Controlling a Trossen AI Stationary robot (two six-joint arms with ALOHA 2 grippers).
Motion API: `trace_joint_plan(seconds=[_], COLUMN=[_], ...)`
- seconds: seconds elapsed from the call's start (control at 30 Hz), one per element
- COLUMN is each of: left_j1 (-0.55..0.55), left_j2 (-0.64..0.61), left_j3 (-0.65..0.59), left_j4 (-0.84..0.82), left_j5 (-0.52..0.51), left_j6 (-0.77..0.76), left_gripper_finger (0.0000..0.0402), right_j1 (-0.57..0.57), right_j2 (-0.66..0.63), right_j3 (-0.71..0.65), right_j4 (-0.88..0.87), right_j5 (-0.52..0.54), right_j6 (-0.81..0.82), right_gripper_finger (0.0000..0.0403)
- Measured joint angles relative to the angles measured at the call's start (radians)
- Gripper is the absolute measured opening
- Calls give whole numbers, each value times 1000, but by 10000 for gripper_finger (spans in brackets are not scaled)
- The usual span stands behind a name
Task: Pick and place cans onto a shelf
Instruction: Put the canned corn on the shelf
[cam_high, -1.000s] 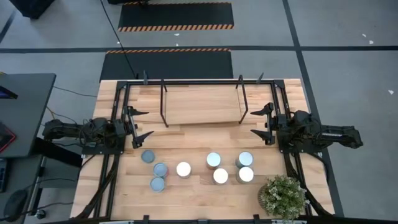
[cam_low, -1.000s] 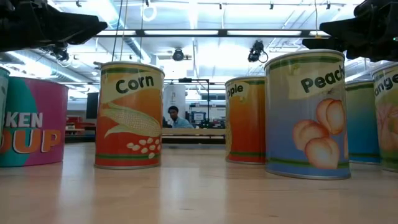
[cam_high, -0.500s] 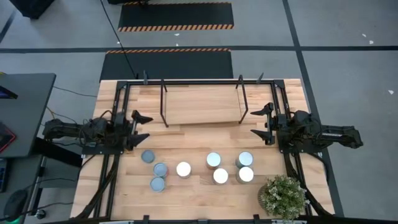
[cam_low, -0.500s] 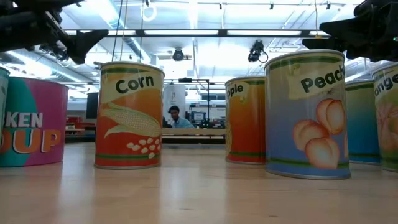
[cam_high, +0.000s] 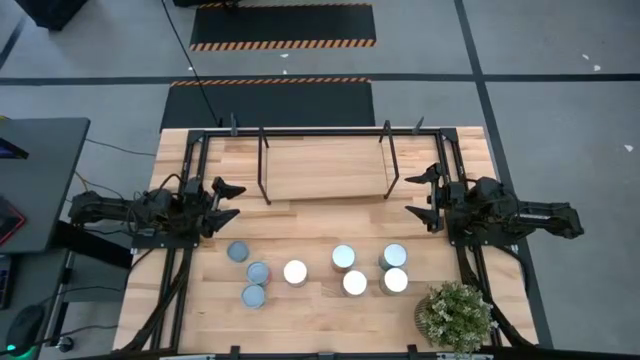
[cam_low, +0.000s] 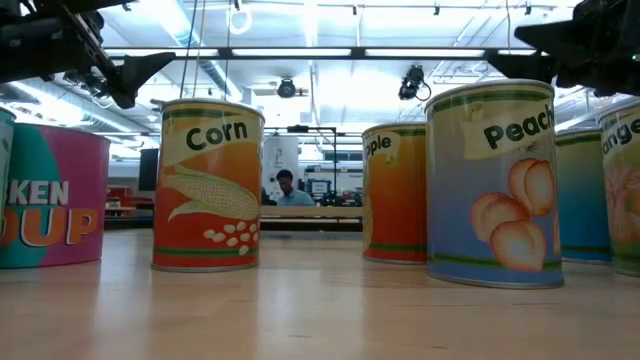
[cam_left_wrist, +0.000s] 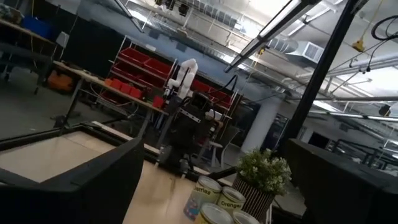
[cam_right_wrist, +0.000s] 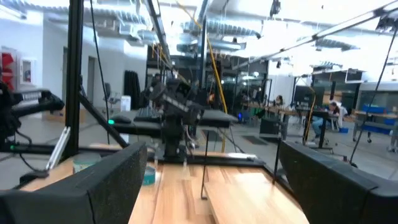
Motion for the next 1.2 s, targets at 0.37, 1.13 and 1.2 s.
trace_joint_plan(seconds=[0.37, 1.13, 1.2], left_j1=[0, -1, -1], left_j2=[0, 351, 423], left_j3=[0, 125, 166], left_j4=[17, 52, 46], left_j5=[-131, 75, 130], left_j6=[-20, 130, 146], left_gripper_finger=[396, 396, 396], right_j1=[0, 0, 0], right_j2=[0, 100, 118], right_j3=[0, 0, 0], right_j4=[136, 186, 202], right_j5=[68, 99, 82], right_j6=[171, 281, 282], right_gripper_finger=[373, 373, 373])
